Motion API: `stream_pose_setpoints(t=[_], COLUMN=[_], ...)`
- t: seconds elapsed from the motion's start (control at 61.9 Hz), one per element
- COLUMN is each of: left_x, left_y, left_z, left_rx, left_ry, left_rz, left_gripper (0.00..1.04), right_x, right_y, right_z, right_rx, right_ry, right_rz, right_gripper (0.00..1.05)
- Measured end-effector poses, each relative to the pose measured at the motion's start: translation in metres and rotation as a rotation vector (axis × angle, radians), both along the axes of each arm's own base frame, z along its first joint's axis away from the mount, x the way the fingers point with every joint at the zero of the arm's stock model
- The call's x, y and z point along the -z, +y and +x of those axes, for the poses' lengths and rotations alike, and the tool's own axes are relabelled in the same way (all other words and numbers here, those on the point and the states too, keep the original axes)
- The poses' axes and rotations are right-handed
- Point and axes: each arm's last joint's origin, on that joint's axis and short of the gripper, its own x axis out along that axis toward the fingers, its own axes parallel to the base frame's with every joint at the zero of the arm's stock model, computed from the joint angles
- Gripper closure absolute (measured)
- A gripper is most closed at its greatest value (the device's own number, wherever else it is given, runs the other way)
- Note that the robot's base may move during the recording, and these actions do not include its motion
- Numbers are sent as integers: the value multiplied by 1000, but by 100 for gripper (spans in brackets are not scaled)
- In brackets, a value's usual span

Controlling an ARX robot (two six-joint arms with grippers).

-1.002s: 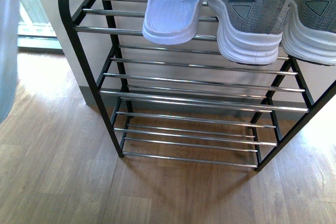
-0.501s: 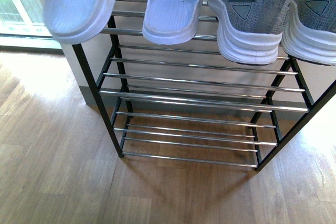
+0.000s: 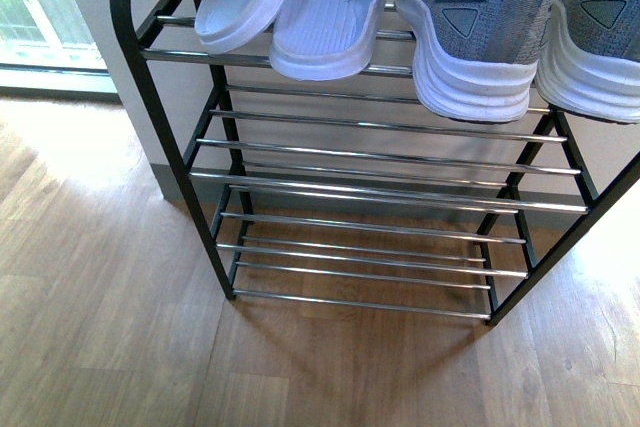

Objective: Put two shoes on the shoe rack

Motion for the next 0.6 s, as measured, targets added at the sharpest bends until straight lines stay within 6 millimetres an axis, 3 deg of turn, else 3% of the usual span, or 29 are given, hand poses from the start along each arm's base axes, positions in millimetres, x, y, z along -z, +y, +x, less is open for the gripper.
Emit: stream_pose_setpoints(t=[0.226, 0.598], left_x=[10, -9], left_y=[1, 12], left_z=[2, -1], left_rx=[-19, -70], left_ry=[28, -27], left_rz=[59, 175], left_gripper=[103, 103], right_x=[0, 0], right_y=[0, 0], right_z=[0, 0], right_rx=[0, 0], right_ry=[0, 0], right_rz=[0, 0], right_gripper=[9, 9])
